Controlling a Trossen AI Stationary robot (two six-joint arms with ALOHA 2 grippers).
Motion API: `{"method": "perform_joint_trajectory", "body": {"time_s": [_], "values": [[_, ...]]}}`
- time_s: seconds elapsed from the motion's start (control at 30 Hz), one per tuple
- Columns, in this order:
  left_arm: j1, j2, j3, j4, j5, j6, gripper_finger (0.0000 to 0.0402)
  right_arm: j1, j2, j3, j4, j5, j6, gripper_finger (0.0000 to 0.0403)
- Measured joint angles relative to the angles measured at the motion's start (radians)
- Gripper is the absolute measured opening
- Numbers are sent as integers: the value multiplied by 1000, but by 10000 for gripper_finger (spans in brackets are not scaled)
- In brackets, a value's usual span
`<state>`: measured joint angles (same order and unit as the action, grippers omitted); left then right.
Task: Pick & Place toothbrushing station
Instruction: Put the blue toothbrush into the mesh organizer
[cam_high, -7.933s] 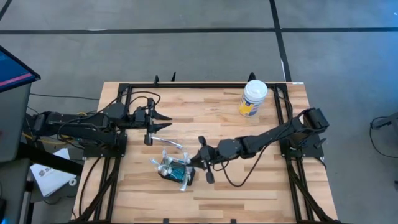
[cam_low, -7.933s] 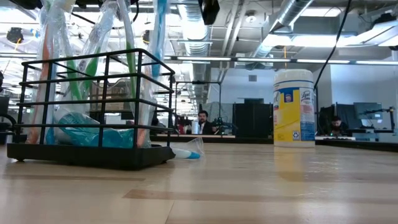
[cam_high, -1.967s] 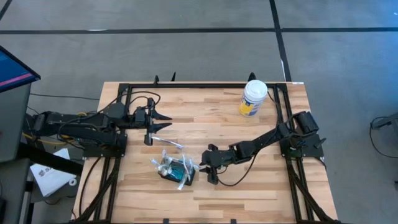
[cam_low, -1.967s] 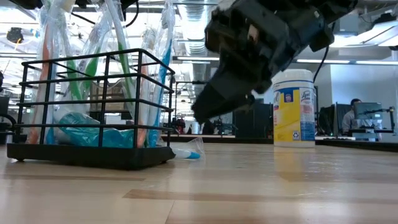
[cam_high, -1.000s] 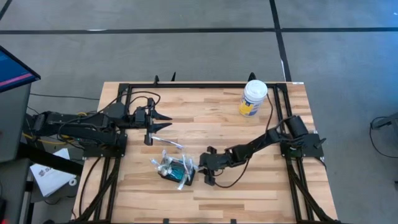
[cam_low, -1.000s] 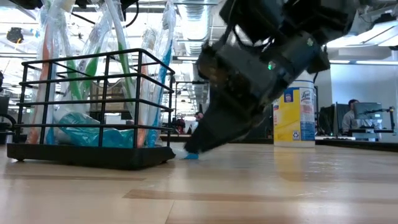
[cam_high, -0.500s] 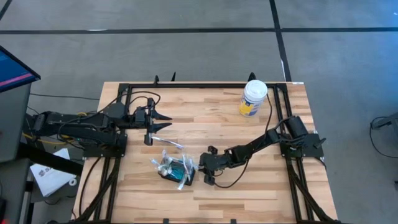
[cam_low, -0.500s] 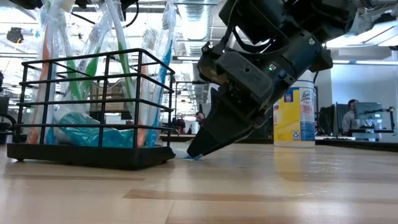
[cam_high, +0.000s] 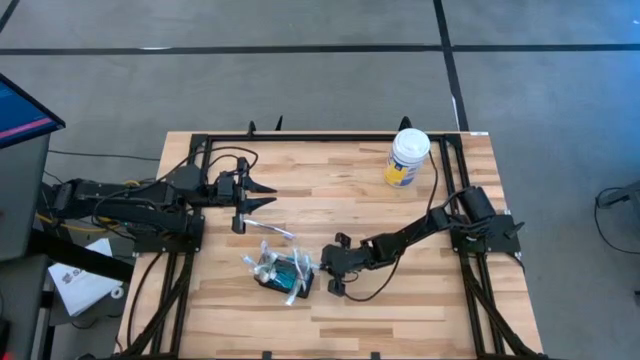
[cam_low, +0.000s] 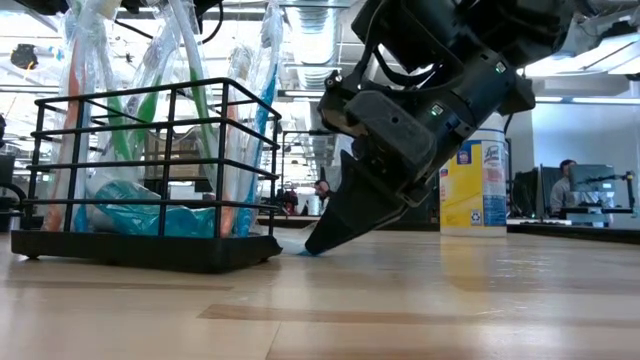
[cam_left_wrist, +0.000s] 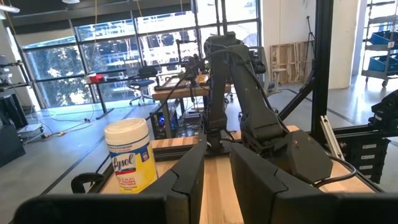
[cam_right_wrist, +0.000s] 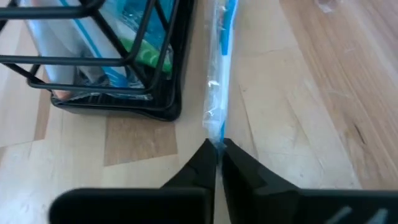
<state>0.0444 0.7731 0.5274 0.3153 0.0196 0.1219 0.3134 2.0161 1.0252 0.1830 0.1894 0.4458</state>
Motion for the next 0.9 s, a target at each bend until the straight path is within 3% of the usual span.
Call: {"method": "perform_joint_trajectory", "body": {"time_s": [0.53, 0.9], "values": [[0, 0, 0, 0, 0, 0, 74, -5, -36, -3, -82, 29, -9, 0], [0, 0, 0, 0, 0, 0, 74, -4, -208, -3, -267, 198, -11, 0]]}}
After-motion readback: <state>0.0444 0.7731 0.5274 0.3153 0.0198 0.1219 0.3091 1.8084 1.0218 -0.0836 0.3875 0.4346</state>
